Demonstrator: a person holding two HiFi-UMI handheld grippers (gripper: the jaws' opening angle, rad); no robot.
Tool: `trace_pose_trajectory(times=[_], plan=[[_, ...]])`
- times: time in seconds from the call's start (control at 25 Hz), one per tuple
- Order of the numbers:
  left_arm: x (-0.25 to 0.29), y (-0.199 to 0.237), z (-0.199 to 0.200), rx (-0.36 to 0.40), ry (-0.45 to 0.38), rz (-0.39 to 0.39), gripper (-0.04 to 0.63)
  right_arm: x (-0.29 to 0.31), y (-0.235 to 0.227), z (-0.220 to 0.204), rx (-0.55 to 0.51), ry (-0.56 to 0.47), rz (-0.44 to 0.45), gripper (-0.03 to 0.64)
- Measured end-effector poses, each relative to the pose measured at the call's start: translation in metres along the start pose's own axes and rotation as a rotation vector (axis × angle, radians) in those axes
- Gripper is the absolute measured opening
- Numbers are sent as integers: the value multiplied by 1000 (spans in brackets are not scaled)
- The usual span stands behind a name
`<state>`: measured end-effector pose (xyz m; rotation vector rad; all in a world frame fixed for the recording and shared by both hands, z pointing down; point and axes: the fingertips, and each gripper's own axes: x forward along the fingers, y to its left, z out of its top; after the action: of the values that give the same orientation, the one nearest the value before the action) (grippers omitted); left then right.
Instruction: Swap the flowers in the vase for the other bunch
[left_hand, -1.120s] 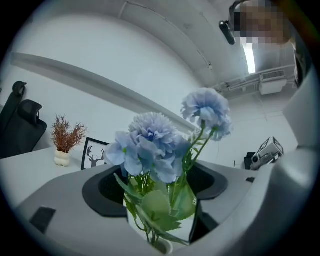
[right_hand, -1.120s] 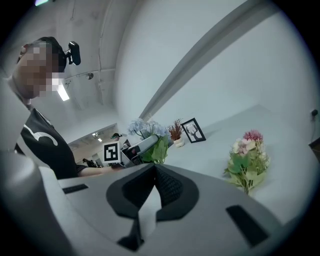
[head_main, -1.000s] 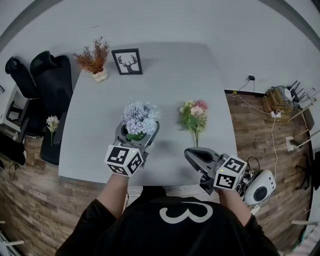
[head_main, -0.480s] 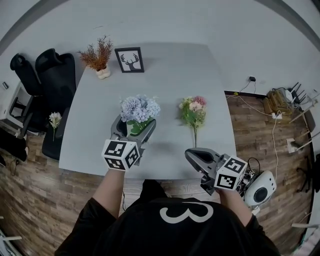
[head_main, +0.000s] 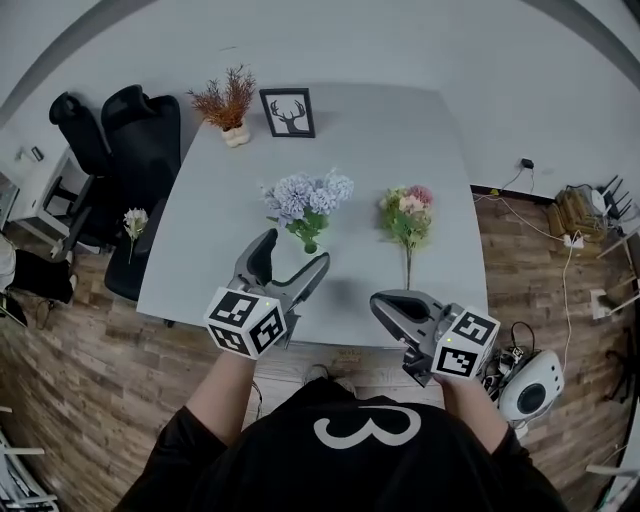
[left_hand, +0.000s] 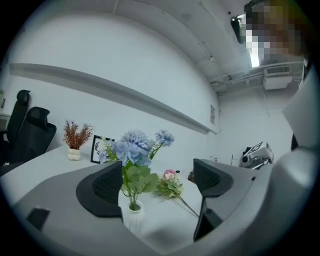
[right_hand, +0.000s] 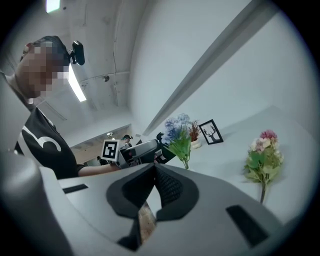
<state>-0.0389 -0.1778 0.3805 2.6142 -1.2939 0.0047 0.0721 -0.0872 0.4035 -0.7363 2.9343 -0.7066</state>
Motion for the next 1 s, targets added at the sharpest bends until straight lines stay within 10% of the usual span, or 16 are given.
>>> trace_pose_trajectory(times=[0.12, 0.4, 1.0], plan=[[-21, -32, 8, -34, 15, -102, 439, 4, 14, 4, -29, -3, 22, 8], [-80, -75, 26, -29, 16, -229, 11, 10, 49, 17, -82, -30, 34, 8], [-204, -119, 13, 11, 111, -359, 11, 6, 196, -3, -177, -52, -38, 8]])
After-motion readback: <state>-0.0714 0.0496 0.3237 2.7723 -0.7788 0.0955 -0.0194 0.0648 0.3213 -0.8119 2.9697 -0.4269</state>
